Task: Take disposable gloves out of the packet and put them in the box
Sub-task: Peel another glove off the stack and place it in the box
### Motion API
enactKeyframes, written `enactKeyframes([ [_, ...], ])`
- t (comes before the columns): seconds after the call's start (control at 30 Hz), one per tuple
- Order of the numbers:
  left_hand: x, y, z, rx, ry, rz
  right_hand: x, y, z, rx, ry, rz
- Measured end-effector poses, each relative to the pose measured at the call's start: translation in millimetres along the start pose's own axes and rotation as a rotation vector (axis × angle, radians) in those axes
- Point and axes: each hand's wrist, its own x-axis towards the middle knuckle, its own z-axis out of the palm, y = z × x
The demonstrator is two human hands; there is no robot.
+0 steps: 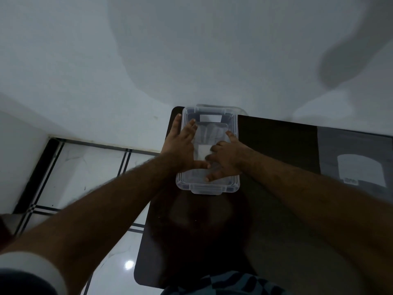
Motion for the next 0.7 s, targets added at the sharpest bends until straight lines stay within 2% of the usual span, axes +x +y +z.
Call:
enactKeyframes([
  [0.1, 4, 1, -3, -0.013, 0.000, -0.042, 3, 2, -2, 0.013, -0.010, -0.001],
  [0.2, 3, 4, -9, -0.022, 0.024, -0.007, 3, 6, -2, 0.003, 0.054, -0.012],
  [0.3, 8, 6, -10, -0.025, -0.024, -0.013, 6, 9, -2, 0.002, 0.091, -0.006],
  [0.43, 9, 6, -10, -0.042, -0.075, -0.069, 15, 13, 1, 0.001, 0.058, -0.006],
  [0.7, -30, 29, -15, -0.093, 0.003, 0.136, 25, 36, -18, -0.011, 0.114, 0.138],
])
